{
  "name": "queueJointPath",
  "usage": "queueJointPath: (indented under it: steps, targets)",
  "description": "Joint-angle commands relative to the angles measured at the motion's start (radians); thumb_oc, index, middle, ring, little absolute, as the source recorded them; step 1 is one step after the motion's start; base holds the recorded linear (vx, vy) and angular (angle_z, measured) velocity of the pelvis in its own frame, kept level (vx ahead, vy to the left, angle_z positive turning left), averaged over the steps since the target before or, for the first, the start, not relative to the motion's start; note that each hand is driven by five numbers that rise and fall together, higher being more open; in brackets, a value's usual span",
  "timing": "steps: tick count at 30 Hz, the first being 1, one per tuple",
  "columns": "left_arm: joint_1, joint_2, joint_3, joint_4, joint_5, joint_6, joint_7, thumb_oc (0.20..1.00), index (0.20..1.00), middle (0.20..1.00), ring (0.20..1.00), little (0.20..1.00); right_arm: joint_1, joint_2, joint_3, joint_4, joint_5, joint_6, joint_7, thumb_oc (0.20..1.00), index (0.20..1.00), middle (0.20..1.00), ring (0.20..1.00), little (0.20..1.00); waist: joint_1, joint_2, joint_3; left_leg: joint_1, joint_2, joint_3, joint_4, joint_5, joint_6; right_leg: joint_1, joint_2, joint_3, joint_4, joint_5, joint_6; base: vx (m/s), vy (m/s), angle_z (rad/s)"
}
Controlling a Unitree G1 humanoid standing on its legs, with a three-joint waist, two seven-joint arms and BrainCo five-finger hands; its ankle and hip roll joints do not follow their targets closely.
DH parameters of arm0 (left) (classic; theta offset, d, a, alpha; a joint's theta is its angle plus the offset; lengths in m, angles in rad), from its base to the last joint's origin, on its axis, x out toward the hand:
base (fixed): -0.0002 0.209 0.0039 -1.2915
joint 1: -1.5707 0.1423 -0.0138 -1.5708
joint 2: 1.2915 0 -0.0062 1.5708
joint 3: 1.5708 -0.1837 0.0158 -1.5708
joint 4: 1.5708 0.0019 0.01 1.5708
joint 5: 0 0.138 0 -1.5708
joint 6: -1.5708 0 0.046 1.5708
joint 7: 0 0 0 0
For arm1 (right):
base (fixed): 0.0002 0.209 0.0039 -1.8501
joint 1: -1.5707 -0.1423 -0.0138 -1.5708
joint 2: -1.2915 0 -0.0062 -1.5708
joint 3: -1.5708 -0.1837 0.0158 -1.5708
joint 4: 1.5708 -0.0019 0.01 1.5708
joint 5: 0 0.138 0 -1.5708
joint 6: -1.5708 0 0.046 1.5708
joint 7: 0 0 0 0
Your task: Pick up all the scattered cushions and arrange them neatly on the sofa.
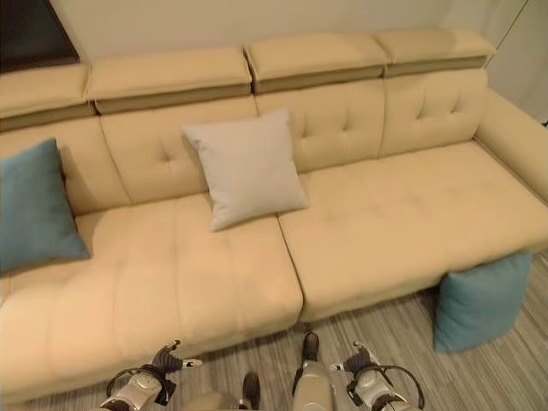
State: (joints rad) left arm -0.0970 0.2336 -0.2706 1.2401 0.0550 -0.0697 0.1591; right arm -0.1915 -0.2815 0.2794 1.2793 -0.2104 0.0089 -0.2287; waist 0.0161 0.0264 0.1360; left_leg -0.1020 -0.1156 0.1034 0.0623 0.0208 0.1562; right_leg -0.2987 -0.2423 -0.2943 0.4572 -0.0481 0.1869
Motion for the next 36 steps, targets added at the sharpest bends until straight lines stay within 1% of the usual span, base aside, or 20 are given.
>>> queueJointPath:
  steps: [1, 3, 4, 7, 8, 9, 11, 13, 15, 17, 20, 23, 24, 25, 26, 28, 29, 30, 33, 36]
  targets:
    - [0.021, 0.033, 0.016, -0.008, 0.018, 0.001, 0.001, 1.000, 1.000, 1.000, 1.000, 1.000, -0.030, -0.015, -0.014, -0.026, 0.033, 0.003, -0.015, 1.000, 1.000, 1.000, 1.000, 1.000, 0.055, -0.032, -0.031, 0.068, 0.070, -0.111, -0.086, -0.077, -0.122, 0.172, 0.075, 0.031, -0.196, 0.007, -0.054, -0.18, -0.030, -0.25]
    - [0.025, 0.029, 0.012, -0.011, 0.015, -0.004, -0.002, 1.000, 1.000, 1.000, 1.000, 1.000, -0.031, -0.005, -0.018, -0.022, 0.045, -0.001, -0.020, 1.000, 1.000, 1.000, 1.000, 1.000, 0.090, -0.043, -0.045, 0.038, 0.072, -0.068, -0.075, -0.068, -0.132, 0.260, 0.071, -0.030, -0.258, -0.011, -0.046, -0.19, -0.119, -0.37]
    - [0.029, 0.023, 0.003, -0.021, 0.013, -0.005, 0.000, 1.000, 1.000, 1.000, 1.000, 1.000, -0.046, 0.008, -0.014, -0.021, 0.057, 0.006, -0.029, 1.000, 1.000, 1.000, 1.000, 1.000, 0.111, -0.059, -0.061, 0.018, 0.074, -0.053, -0.069, -0.056, -0.145, 0.292, 0.089, -0.039, -0.351, -0.022, -0.048, -0.13, -0.174, -0.72]
    - [0.022, 0.010, -0.017, -0.028, 0.004, -0.006, 0.001, 1.000, 1.000, 1.000, 1.000, 1.000, -0.073, 0.007, -0.009, -0.023, 0.078, 0.010, -0.041, 1.000, 1.000, 1.000, 1.000, 1.000, 0.108, -0.050, -0.056, -0.002, 0.092, -0.046, -0.034, -0.051, -0.162, 0.300, 0.122, 0.010, -0.430, -0.005, -0.058, -0.10, -0.169, -0.75]
    - [0.012, -0.008, -0.046, -0.031, 0.021, -0.008, -0.001, 1.000, 1.000, 1.000, 1.000, 1.000, -0.093, 0.006, -0.012, -0.021, 0.097, 0.011, -0.056, 1.000, 1.000, 1.000, 1.000, 1.000, 0.098, -0.041, -0.043, -0.020, 0.098, -0.051, 0.015, -0.058, -0.182, 0.329, 0.137, 0.015, -0.499, 0.012, -0.066, -0.08, -0.133, -0.06]
    - [0.012, -0.008, -0.046, -0.031, 0.021, -0.008, -0.001, 1.000, 1.000, 1.000, 1.000, 1.000, -0.093, 0.006, -0.013, -0.021, 0.098, 0.010, -0.056, 1.000, 1.000, 1.000, 1.000, 1.000, 0.098, -0.041, -0.042, -0.020, 0.098, -0.052, 0.016, -0.059, -0.182, 0.330, 0.137, 0.015, -0.501, 0.013, -0.066, -0.11, -0.124, 0.08]
    - [0.008, -0.033, -0.061, -0.025, 0.019, -0.006, -0.003, 1.000, 1.000, 1.000, 1.000, 1.000, -0.113, 0.013, -0.002, 0.009, 0.102, 0.021, -0.067, 1.000, 1.000, 1.000, 1.000, 1.000, 0.110, -0.032, -0.024, -0.037, 0.099, -0.099, 0.074, -0.071, -0.205, 0.348, 0.139, 0.021, -0.535, 0.026, -0.071, -0.09, -0.028, -0.10]
    - [0.003, -0.054, -0.084, -0.016, 0.011, -0.002, 0.010, 1.000, 1.000, 1.000, 1.000, 1.000, -0.140, 0.027, 0.015, 0.023, 0.102, 0.026, -0.078, 1.000, 1.000, 1.000, 1.000, 1.000, 0.139, -0.026, -0.017, -0.058, 0.074, -0.227, 0.082, -0.077, -0.217, 0.338, 0.137, 0.038, -0.534, 0.039, -0.072, -0.05, 0.019, -0.49]
    - [-0.001, -0.063, -0.099, -0.011, 0.009, 0.001, 0.016, 1.000, 1.000, 1.000, 1.000, 1.000, -0.161, 0.037, 0.019, 0.028, 0.106, 0.028, -0.086, 1.000, 1.000, 1.000, 1.000, 1.000, 0.150, -0.020, -0.024, -0.060, 0.063, -0.276, 0.071, -0.078, -0.215, 0.336, 0.136, 0.044, -0.531, 0.040, -0.070, 0.06, 0.052, -0.54]
    - [0.003, -0.071, -0.129, -0.016, 0.028, 0.007, 0.011, 1.000, 1.000, 1.000, 1.000, 1.000, -0.195, 0.059, 0.016, 0.038, 0.118, 0.035, -0.098, 1.000, 1.000, 1.000, 1.000, 1.000, 0.155, 0.000, -0.048, -0.027, 0.067, -0.267, 0.030, -0.080, -0.204, 0.346, 0.132, 0.044, -0.535, 0.036, -0.065, 0.15, 0.169, 0.02]
    - [0.003, -0.069, -0.220, -0.095, 0.050, 0.001, 0.014, 1.000, 1.000, 1.000, 1.000, 1.000, -0.295, 0.126, 0.030, 0.059, 0.159, 0.046, -0.137, 1.000, 1.000, 1.000, 1.000, 1.000, 0.184, 0.030, -0.049, 0.016, 0.048, -0.248, 0.008, -0.090, -0.181, 0.329, 0.106, 0.070, -0.491, 0.034, -0.050, 0.11, 0.234, -0.49]
    - [-0.008, -0.065, -0.254, -0.118, 0.058, 0.002, 0.014, 1.000, 1.000, 1.000, 1.000, 1.000, -0.332, 0.152, 0.031, 0.059, 0.179, 0.049, -0.153, 1.000, 1.000, 1.000, 1.000, 1.000, 0.194, 0.038, -0.042, 0.014, 0.041, -0.241, 0.014, -0.095, -0.170, 0.294, 0.096, 0.084, -0.436, 0.028, -0.046, 0.00, 0.180, -0.62]
    - [-0.021, -0.057, -0.285, -0.147, 0.066, 0.000, 0.016, 1.000, 1.000, 1.000, 1.000, 1.000, -0.388, 0.199, 0.053, 0.070, 0.190, 0.059, -0.163, 1.000, 1.000, 1.000, 1.000, 1.000, 0.209, 0.051, -0.024, 0.014, 0.043, -0.218, 0.017, -0.103, -0.155, 0.228, 0.076, 0.070, -0.345, 0.026, -0.035, -0.07, 0.189, -0.92]
    - [-0.023, -0.054, -0.294, -0.145, 0.073, 0.000, 0.022, 1.000, 1.000, 1.000, 1.000, 1.000, -0.406, 0.228, 0.065, 0.081, 0.187, 0.070, -0.164, 1.000, 1.000, 1.000, 1.000, 1.000, 0.239, 0.058, -0.019, 0.019, 0.053, -0.177, 0.016, -0.113, -0.153, 0.193, 0.033, -0.046, -0.301, 0.038, -0.028, -0.06, 0.167, -1.14]
    - [-0.023, -0.054, -0.295, -0.145, 0.073, 0.000, 0.022, 1.000, 1.000, 1.000, 1.000, 1.000, -0.406, 0.228, 0.065, 0.081, 0.187, 0.070, -0.165, 1.000, 1.000, 1.000, 1.000, 1.000, 0.239, 0.058, -0.019, 0.019, 0.053, -0.177, 0.016, -0.113, -0.152, 0.193, 0.032, -0.046, -0.299, 0.036, -0.028, -0.01, 0.066, -1.39]
    - [-0.010, -0.055, -0.300, -0.142, 0.092, 0.006, 0.020, 1.000, 1.000, 1.000, 1.000, 1.000, -0.412, 0.253, 0.070, 0.089, 0.185, 0.078, -0.170, 1.000, 1.000, 1.000, 1.000, 1.000, 0.266, 0.062, -0.022, 0.031, 0.063, -0.131, 0.016, -0.124, -0.152, 0.198, -0.018, -0.209, -0.281, 0.052, -0.034, 0.03, 0.020, -1.10]
    - [0.002, -0.050, -0.272, -0.123, 0.105, -0.001, 0.025, 1.000, 1.000, 1.000, 1.000, 1.000, -0.378, 0.201, 0.078, 0.056, 0.177, 0.089, -0.145, 1.000, 1.000, 1.000, 1.000, 1.000, 0.263, 0.053, -0.018, 0.043, 0.074, -0.094, 0.017, -0.132, -0.151, 0.198, -0.033, -0.266, -0.273, 0.060, -0.037, 0.13, -0.069, -0.86]
    - [0.001, -0.054, -0.224, -0.103, 0.112, 0.006, 0.040, 1.000, 1.000, 1.000, 1.000, 1.000, -0.319, 0.193, 0.084, 0.031, 0.162, 0.065, -0.156, 1.000, 1.000, 1.000, 1.000, 1.000, 0.254, 0.038, -0.013, 0.070, 0.092, -0.048, 0.017, -0.159, -0.151, 0.202, -0.042, -0.318, -0.271, 0.052, -0.027, 0.14, -0.133, -0.88]
    - [-0.007, -0.070, -0.189, -0.054, 0.104, 0.012, 0.049, 1.000, 1.000, 1.000, 1.000, 1.000, -0.263, 0.161, 0.087, 0.023, 0.148, 0.058, -0.158, 1.000, 1.000, 1.000, 1.000, 1.000, 0.224, 0.023, -0.003, 0.083, 0.107, -0.014, 0.034, -0.177, -0.161, 0.199, -0.011, -0.263, -0.300, 0.047, -0.028, 0.10, -0.196, -1.43]
    - [-0.019, -0.086, -0.191, -0.045, 0.105, 0.008, 0.044, 1.000, 1.000, 1.000, 1.000, 1.000, -0.222, 0.115, 0.070, 0.021, 0.149, 0.050, -0.156, 1.000, 1.000, 1.000, 1.000, 1.000, 0.185, 0.032, -0.009, 0.072, 0.148, 0.004, 0.093, -0.187, -0.203, 0.245, 0.035, -0.253, -0.400, 0.049, -0.044, 0.11, -0.228, -0.65]
